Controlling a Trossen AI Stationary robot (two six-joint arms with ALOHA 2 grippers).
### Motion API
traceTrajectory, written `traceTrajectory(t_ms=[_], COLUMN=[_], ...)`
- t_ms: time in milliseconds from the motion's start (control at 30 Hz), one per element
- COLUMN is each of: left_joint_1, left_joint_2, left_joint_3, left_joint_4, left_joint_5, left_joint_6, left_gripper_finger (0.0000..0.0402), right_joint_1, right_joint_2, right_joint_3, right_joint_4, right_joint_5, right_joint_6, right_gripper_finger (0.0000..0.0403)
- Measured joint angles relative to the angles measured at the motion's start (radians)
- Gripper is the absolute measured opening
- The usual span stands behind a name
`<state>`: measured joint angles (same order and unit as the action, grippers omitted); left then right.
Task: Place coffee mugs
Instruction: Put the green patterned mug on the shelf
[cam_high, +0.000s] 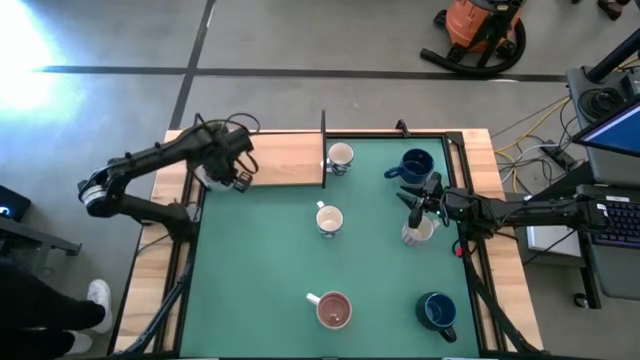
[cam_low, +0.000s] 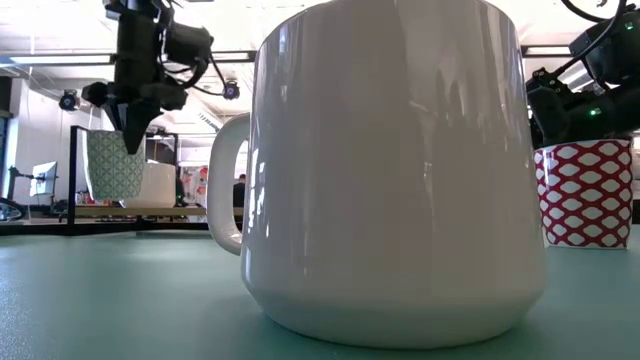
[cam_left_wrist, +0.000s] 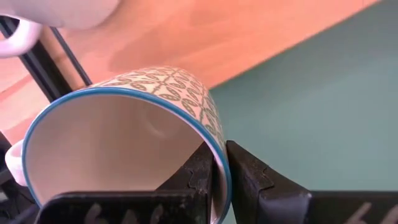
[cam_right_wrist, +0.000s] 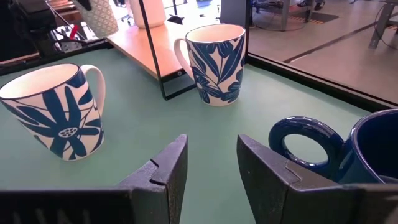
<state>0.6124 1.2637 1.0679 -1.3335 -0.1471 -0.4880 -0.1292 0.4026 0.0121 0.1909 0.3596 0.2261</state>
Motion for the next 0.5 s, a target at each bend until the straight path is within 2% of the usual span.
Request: traceTrajectory(t_ms=[500], left_joint_1=[0.159], left_joint_2=[0.002], left_joint_3=[0.0], left_joint_4=[0.039], left_joint_5=[0.001], left_joint_6=[0.079], left_gripper_finger=[0.0017], right_joint_1=[0.0], right_joint_2=[0.0], right_joint_3=[0.0], right_joint_4=[0.0], right_joint_5=[0.0], right_joint_6=[0.0], right_gripper_finger=[0.0128])
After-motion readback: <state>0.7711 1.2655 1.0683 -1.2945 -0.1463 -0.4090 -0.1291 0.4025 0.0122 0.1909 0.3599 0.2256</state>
